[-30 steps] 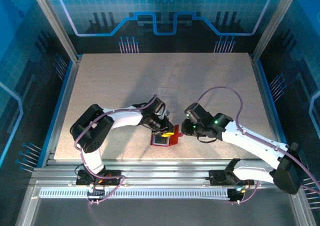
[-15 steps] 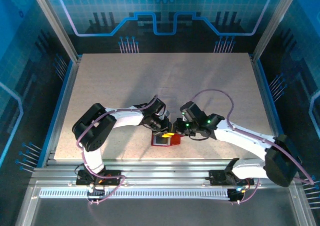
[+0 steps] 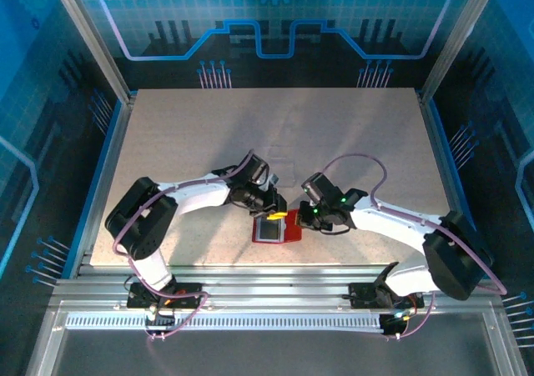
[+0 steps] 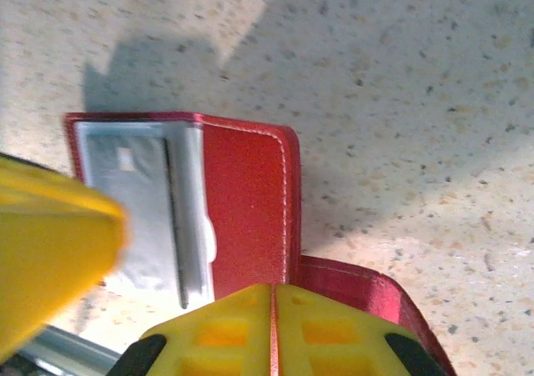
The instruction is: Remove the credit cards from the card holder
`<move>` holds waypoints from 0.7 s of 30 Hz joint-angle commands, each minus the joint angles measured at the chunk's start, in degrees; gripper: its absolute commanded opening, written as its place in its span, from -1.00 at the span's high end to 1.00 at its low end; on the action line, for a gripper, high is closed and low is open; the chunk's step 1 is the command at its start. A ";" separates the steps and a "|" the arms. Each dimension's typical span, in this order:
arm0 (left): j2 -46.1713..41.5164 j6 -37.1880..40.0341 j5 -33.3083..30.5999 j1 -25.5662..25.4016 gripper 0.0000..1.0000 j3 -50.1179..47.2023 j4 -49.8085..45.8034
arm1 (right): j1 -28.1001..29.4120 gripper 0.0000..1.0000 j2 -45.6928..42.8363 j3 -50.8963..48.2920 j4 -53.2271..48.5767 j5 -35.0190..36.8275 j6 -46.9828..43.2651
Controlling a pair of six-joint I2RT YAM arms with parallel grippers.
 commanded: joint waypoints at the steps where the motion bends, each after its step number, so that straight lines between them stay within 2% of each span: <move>1: -2.46 2.30 -1.23 1.07 0.59 -1.11 -5.35 | -0.68 0.82 1.74 -0.98 0.59 -0.25 -1.63; 8: -4.81 7.92 -6.91 2.29 0.59 -2.53 -13.83 | -0.67 0.84 4.09 -2.65 4.16 -0.67 -1.99; 21: -5.99 9.68 -6.75 6.45 0.59 -6.89 -13.79 | -0.42 0.90 7.24 -6.81 13.82 -2.87 -1.51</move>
